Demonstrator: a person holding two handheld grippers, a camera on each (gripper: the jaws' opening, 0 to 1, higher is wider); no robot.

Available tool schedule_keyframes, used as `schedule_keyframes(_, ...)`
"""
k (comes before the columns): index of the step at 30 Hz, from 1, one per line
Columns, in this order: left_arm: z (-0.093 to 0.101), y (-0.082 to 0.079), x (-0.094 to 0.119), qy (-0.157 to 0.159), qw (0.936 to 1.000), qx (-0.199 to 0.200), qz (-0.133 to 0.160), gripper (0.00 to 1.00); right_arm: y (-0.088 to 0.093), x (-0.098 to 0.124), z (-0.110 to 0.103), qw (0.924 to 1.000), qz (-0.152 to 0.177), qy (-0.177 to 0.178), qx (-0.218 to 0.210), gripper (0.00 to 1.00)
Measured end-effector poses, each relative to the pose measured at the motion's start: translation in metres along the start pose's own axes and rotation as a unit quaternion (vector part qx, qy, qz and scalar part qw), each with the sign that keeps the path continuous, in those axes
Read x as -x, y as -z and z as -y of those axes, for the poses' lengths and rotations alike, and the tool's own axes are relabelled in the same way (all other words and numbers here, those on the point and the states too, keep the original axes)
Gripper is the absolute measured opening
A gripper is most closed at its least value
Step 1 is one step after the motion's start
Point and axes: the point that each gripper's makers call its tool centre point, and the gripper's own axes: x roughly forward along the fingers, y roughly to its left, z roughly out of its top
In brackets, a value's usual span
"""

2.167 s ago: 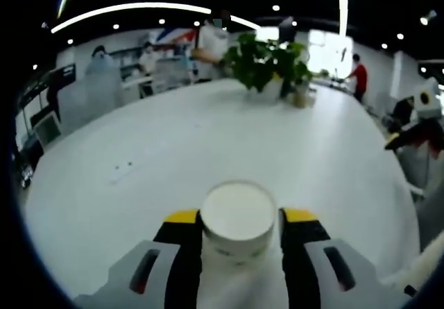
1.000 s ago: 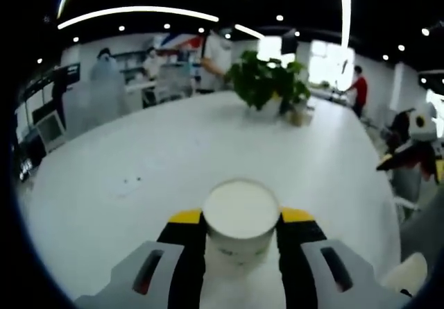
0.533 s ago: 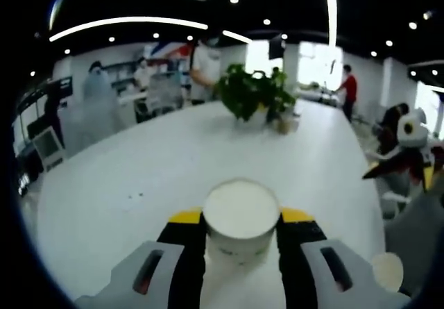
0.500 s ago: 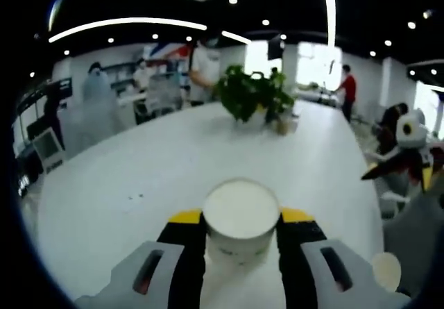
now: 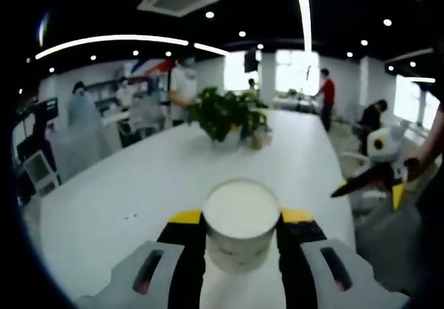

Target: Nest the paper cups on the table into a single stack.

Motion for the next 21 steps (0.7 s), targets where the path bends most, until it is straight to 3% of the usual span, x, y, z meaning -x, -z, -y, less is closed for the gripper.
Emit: schedule_keyframes(21,0.046,-0.002,0.03,0.048,0.9985,0.005,0.026,0.38,-0.002,-0.013,-0.034,0.9993,0.006,-0.036,0.006,0.83)
